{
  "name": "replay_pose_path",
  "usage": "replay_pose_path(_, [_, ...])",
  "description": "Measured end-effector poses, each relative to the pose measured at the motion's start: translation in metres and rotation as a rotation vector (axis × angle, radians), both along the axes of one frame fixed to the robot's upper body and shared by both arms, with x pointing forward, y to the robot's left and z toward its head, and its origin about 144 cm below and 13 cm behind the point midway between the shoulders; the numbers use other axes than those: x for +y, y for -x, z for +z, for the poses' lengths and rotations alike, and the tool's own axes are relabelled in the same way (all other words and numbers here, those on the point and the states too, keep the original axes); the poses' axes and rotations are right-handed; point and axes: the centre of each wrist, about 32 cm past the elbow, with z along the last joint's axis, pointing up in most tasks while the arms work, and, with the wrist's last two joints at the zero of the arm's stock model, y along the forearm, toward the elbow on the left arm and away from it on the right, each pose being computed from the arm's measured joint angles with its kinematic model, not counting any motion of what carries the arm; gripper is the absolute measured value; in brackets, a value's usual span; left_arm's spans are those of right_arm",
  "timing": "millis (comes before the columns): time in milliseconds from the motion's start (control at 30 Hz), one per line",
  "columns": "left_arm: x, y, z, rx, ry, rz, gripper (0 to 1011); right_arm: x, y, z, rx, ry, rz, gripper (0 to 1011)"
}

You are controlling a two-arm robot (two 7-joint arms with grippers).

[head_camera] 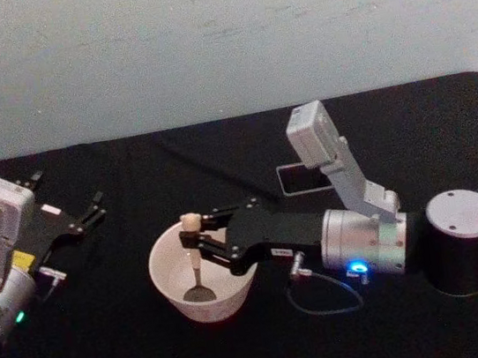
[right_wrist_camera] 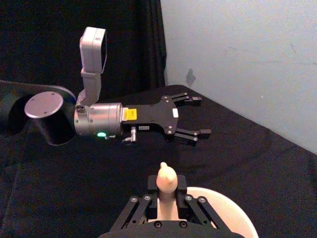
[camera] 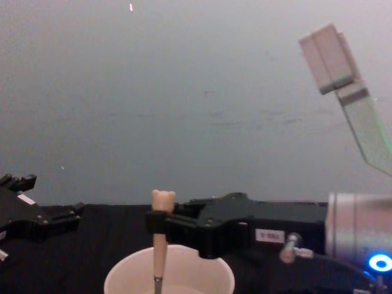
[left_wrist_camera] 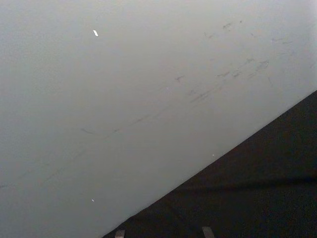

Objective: Pick up the stirring spoon with one hand, stir inside the cup, then place it back in its original position.

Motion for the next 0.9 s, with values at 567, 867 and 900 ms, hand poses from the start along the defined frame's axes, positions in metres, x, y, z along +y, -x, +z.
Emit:
replay_pose_path(567, [0.000,0.000,0.000,0.000,0.000,0.000,1001,0.024,-0.028,0.003,-0.013,0.011,-0.090,211])
replay_pose_path(867, [0.000,0.000,0.000,0.000,0.000,0.000,1001,0.017,-0.037,0.004,-0.027,0.023,-0.141,211])
replay_pose_path(900, [0.000,0.000,0.000,0.000,0.000,0.000,1001,0.015,-0.037,0.004,-0.031,0.026,-0.147,211])
